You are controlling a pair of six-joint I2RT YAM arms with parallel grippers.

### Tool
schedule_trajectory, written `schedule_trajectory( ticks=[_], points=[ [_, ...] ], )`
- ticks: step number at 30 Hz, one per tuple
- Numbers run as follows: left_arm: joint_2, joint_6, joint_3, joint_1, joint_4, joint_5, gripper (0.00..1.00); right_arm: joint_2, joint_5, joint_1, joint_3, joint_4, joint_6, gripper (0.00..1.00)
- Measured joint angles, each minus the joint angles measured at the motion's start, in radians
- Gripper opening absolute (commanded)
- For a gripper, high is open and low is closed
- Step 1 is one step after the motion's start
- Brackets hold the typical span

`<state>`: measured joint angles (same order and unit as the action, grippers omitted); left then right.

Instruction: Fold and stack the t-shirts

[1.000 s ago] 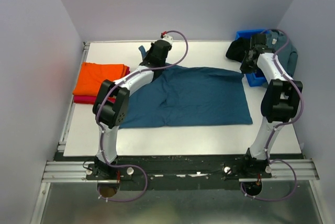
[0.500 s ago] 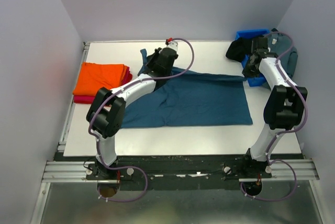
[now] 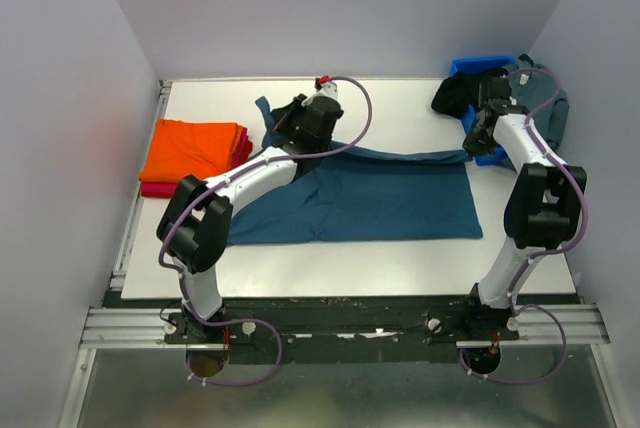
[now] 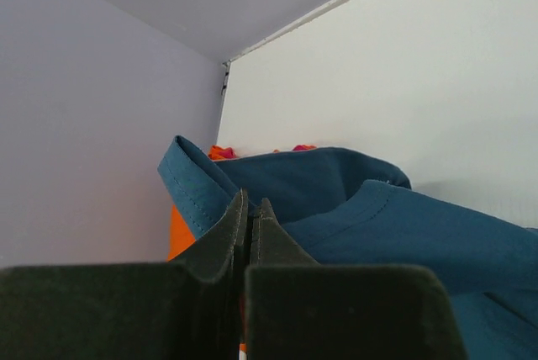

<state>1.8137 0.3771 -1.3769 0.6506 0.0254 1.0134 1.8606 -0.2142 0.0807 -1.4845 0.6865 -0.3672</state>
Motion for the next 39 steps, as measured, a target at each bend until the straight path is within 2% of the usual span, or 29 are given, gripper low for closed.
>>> schedule_trajectory(
  ticks=[4, 8, 20, 28, 39],
  points=[
    [-0.011, -0.012, 0.002, 0.024, -0.025, 0.035, 0.00, -0.010, -0.008, 0.000, 0.008, 0.000, -0.010, 0.01],
    [-0.013, -0.096, 0.006, 0.041, -0.126, 0.062, 0.00, -0.027, -0.022, 0.000, 0.035, -0.003, -0.022, 0.01],
    [-0.013, -0.445, 0.064, 0.056, -0.509, 0.094, 0.00, -0.056, -0.043, 0.000, 0.148, -0.029, -0.051, 0.01],
    [-0.009, -0.698, 0.108, 0.114, -0.736, 0.078, 0.00, -0.058, -0.053, 0.000, 0.191, -0.047, -0.076, 0.01],
    [0.090, -0.846, 0.156, 0.206, -0.862, 0.006, 0.00, -0.051, -0.062, 0.000, 0.201, -0.064, -0.104, 0.01]
  ],
)
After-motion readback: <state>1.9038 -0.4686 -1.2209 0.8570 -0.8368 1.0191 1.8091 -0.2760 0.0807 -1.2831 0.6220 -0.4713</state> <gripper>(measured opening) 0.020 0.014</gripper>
